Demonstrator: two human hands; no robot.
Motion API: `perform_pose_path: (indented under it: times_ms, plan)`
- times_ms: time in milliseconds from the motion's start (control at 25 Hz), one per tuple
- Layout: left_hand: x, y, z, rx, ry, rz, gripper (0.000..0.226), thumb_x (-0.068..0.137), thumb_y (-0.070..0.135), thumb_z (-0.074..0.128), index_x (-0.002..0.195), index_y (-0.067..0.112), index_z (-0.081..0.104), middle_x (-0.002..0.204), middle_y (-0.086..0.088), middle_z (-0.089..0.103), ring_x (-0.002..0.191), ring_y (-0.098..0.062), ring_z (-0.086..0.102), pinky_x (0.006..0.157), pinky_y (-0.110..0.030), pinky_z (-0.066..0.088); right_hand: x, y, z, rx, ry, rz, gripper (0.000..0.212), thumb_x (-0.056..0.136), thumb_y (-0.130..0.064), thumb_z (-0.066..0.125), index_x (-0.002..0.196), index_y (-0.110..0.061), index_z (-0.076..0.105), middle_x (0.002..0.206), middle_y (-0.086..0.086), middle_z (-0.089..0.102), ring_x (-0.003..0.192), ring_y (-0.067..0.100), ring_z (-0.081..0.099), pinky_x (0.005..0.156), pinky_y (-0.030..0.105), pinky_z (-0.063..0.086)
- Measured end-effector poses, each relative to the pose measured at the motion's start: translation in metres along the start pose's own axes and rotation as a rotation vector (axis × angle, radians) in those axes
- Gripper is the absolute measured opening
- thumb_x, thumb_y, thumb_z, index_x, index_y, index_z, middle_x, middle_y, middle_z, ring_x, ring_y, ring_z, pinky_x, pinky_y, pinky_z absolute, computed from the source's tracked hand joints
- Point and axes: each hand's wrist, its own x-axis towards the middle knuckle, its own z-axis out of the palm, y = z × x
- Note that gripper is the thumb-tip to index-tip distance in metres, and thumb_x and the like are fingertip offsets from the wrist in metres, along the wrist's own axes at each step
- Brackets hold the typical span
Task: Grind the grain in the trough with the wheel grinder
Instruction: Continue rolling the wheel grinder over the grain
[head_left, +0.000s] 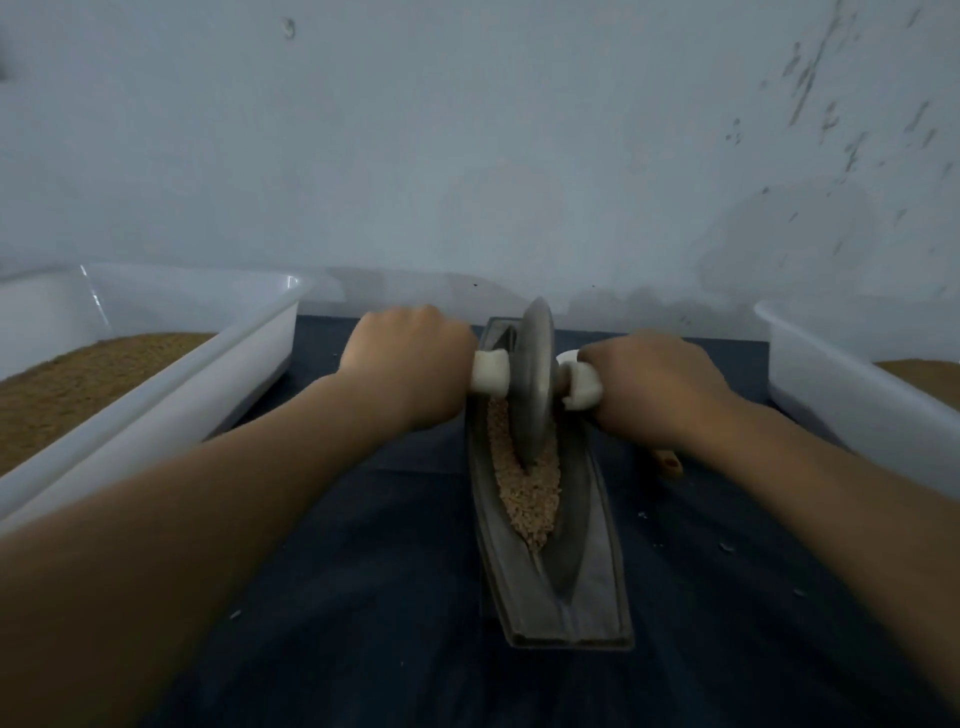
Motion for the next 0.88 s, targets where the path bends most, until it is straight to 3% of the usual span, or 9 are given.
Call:
perform_pose_path:
  times_ms: [80,160,320,440,520,640,720,800,880]
  plan:
    - [0.014,0.006,-0.004,-0.013,-0.024,-0.012,0.013,0.090,0.028,0.059,0.101,0.024,0.064,0.081,0.002,0.050,0.070,-0.022,0.052,0.062,-0.034,0.043,0.012,-0.005,-0.005,-0.010,-0.071,0.058,0.010,0.088,-0.037,0.065,0.088,-0.034,0.056,0.086,-0.003,0.062,0.078,0.020,0.058,0.063,0.032,0.044]
    - [-0.001,0.002,-0.001,-0.025,-0.035,0.020,0.011,0.085,0.030,0.063,0.095,0.026,0.064,0.074,0.005,0.048,0.062,-0.019,0.050,0.054,-0.031,0.040,-0.001,0.000,-0.005,0.034,-0.102,0.043,0.014,0.081,-0.038,0.069,0.082,-0.036,0.055,0.081,-0.008,0.063,0.070,0.015,0.059,0.056,0.029,0.044]
    - [-0.032,-0.001,0.015,0.010,0.135,0.043,0.014,0.070,0.037,0.070,0.072,0.031,0.057,0.056,0.010,0.035,0.042,-0.012,0.031,0.043,-0.021,0.017,-0.023,0.004,0.012,-0.045,0.080,-0.044,0.025,0.064,-0.048,0.065,0.080,-0.041,0.048,0.063,-0.014,0.049,0.052,0.007,0.048,0.043,0.022,0.028]
    - [-0.007,0.009,0.007,0.003,0.147,-0.067,0.007,0.089,0.027,0.059,0.095,0.026,0.063,0.077,0.001,0.054,0.068,-0.025,0.057,0.055,-0.032,0.036,0.002,-0.010,0.007,-0.075,0.159,0.037,0.020,0.086,-0.039,0.066,0.084,-0.031,0.048,0.077,-0.005,0.056,0.067,0.020,0.051,0.055,0.028,0.033]
    - [-0.002,0.008,0.007,0.001,0.118,-0.051,0.009,0.090,0.025,0.058,0.099,0.025,0.062,0.080,0.000,0.055,0.075,-0.027,0.060,0.059,-0.034,0.038,0.004,-0.008,0.004,-0.080,0.102,0.057,0.017,0.087,-0.035,0.066,0.087,-0.032,0.050,0.084,-0.002,0.060,0.073,0.023,0.054,0.058,0.030,0.036]
    - [-0.034,-0.001,0.012,-0.010,0.184,0.077,0.021,0.067,0.033,0.076,0.076,0.030,0.057,0.058,0.010,0.022,0.044,-0.011,0.022,0.044,-0.022,0.017,-0.028,0.001,0.013,-0.197,0.249,-0.055,0.031,0.061,-0.040,0.072,0.069,-0.033,0.042,0.057,-0.013,0.034,0.045,0.008,0.027,0.044,0.019,0.016]
    - [-0.039,0.000,0.014,0.031,0.204,0.040,0.034,0.059,0.031,0.079,0.068,0.029,0.046,0.057,0.011,0.013,0.045,-0.009,0.006,0.045,-0.019,0.009,-0.032,-0.004,0.013,-0.239,0.330,-0.058,0.035,0.052,-0.042,0.071,0.064,-0.034,0.040,0.053,-0.015,0.021,0.043,0.003,0.015,0.045,0.015,0.008]
    - [-0.026,0.007,0.012,-0.019,0.182,-0.049,0.014,0.078,0.026,0.068,0.078,0.022,0.054,0.060,0.006,0.030,0.047,-0.015,0.027,0.047,-0.026,0.026,-0.017,-0.014,0.008,-0.151,0.296,-0.022,0.020,0.074,-0.038,0.071,0.077,-0.032,0.052,0.060,-0.008,0.043,0.049,0.016,0.041,0.047,0.022,0.021]
    - [-0.007,0.012,0.004,-0.052,0.086,-0.109,0.007,0.090,0.023,0.057,0.095,0.022,0.062,0.075,0.001,0.045,0.064,-0.022,0.045,0.058,-0.034,0.038,0.000,-0.017,0.001,-0.057,0.135,0.057,0.011,0.087,-0.033,0.066,0.097,-0.030,0.061,0.085,0.001,0.062,0.079,0.027,0.061,0.058,0.030,0.035]
